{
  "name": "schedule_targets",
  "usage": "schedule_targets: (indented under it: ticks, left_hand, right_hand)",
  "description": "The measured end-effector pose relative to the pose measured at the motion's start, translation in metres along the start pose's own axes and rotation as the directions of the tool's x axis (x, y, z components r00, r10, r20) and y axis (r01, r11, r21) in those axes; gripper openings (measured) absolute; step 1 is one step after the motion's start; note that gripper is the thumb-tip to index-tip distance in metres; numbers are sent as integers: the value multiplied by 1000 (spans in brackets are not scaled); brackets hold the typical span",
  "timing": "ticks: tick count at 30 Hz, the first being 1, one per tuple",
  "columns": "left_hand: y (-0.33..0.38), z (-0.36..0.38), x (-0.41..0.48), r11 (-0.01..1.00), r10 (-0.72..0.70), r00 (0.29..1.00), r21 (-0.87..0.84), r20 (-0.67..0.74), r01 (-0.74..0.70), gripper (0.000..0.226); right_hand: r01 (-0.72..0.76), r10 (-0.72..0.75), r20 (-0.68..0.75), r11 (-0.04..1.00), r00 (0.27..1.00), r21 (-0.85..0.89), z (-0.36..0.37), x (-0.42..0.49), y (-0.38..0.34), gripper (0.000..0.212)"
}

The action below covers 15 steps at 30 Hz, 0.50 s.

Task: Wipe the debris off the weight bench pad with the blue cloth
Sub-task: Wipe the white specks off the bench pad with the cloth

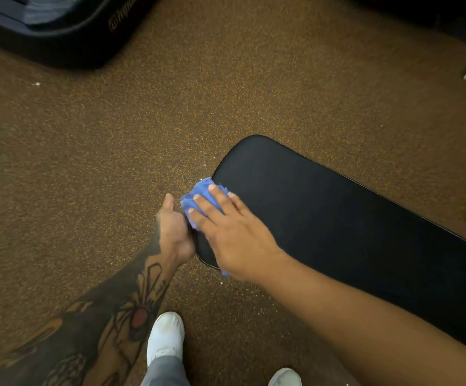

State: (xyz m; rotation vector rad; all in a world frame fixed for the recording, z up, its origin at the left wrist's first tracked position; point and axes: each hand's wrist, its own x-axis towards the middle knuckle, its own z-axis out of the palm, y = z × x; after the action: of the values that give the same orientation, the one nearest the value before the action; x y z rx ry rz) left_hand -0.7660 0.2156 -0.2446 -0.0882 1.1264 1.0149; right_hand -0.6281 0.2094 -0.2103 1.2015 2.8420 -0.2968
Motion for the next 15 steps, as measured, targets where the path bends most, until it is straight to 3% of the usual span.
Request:
schedule_targets:
  ticks: [2,6,13,15]
  left_hand:
    - [0,-2,1,1000,-5,1000,5,26,5,85]
    - [-2,-4,4,1000,-23,999,10,39,23,84]
    - [-1,1,3,998,4,1000,68,4,-4,79]
    - [-2,1,4,997,2,1000,83,26,-4,80]
  right_hand:
    - [-87,86,-42,996,995,-24,-3,9,15,70]
    - [-300,307,-45,947,951,111,-10,31,14,62]
    - [-161,162,-1,983,987,83,-3,-4,-17,68]
    - [-221,222,-3,974,975,54,-4,-1,2,75]
